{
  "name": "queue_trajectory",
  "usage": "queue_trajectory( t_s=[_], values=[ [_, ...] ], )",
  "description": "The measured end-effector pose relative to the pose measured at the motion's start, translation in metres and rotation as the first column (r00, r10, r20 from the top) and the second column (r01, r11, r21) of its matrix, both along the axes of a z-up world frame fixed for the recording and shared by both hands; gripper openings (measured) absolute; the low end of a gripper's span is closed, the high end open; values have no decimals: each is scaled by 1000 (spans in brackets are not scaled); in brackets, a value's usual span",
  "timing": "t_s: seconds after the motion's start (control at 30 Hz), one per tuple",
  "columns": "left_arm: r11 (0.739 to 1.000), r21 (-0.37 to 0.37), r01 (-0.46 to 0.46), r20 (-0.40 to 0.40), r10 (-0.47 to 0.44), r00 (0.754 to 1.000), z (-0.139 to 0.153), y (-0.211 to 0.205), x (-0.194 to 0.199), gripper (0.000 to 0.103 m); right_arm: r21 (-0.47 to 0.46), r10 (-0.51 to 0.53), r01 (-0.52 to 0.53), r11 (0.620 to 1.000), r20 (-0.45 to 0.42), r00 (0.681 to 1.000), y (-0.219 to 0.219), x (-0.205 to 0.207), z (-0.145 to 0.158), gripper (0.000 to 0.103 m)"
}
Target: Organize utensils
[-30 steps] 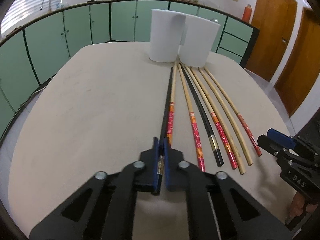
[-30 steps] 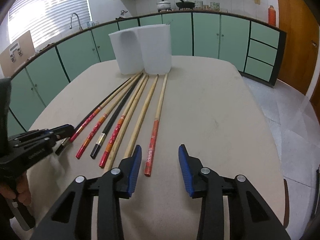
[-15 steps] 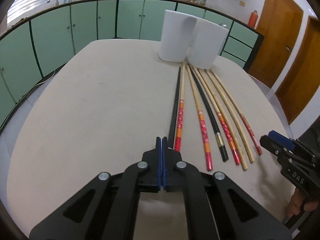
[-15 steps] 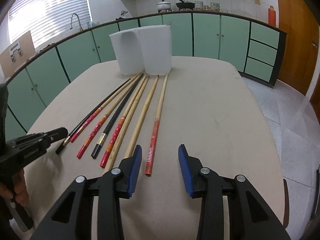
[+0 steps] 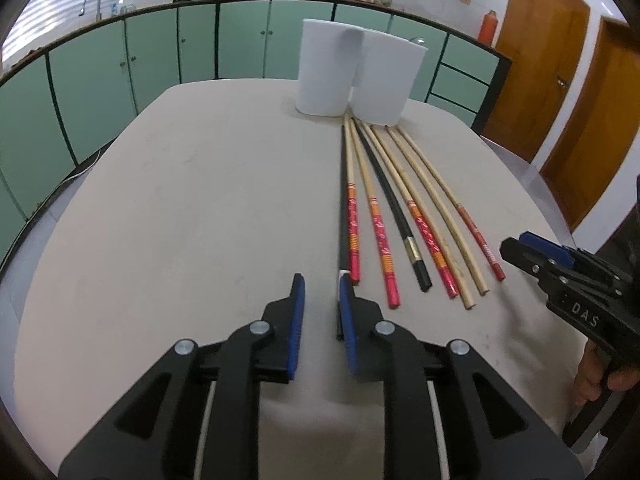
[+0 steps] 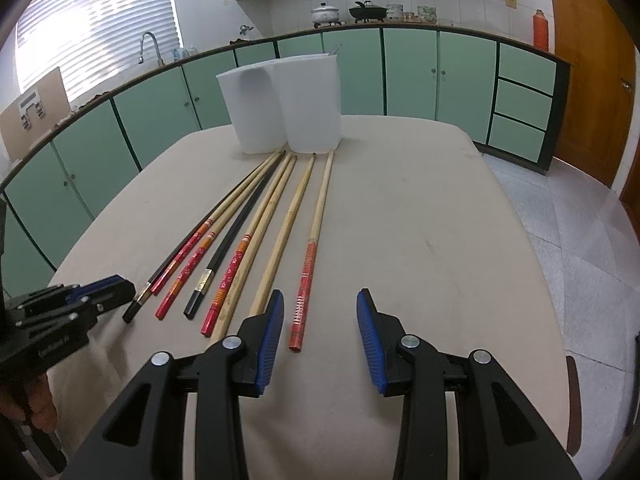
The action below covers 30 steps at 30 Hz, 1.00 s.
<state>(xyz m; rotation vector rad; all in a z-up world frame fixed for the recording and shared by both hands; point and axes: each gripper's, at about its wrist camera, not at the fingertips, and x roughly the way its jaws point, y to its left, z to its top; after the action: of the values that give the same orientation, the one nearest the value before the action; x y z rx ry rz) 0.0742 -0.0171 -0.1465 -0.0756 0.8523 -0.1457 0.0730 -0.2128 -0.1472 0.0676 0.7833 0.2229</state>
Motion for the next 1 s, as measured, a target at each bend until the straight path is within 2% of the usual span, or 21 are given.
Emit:
queue_trajectory(
  t_s=[0.2, 0.43, 0.53, 0.6, 0.77, 0.9, 1.0],
  values=[
    [999, 34, 5, 11, -5, 1000, -6, -8, 1, 20, 9, -11, 11, 1000, 16, 1000, -2, -1, 2, 38],
    [999, 34, 10, 21, -11, 1000, -7, -8, -5, 22, -12, -5, 6, 1000, 31, 999, 2, -3, 4, 38],
    [999, 32, 6, 21, -7, 1000, -7, -7, -4, 16, -9, -9, 10, 1000, 30, 999, 1, -3, 4, 38],
    [1000, 26, 6, 19, -7, 1000, -7, -7, -4, 6, -8, -10, 11, 1000, 30, 1000, 0, -3, 4, 38],
    [1000, 15, -1, 33, 1, 999, -4, -7, -6, 6, -12, -6, 7, 1000, 30, 1000, 0, -4, 3, 38],
    [998, 27, -53, 96, 50, 994, 10, -3, -9, 6, -8, -10, 10, 1000, 30, 999, -2, -7, 3, 38],
    [996, 28, -84, 114, 80, 990, 15, 1, -9, 6, -5, -6, 7, 1000, 30, 1000, 0, -10, 3, 37]
  ],
)
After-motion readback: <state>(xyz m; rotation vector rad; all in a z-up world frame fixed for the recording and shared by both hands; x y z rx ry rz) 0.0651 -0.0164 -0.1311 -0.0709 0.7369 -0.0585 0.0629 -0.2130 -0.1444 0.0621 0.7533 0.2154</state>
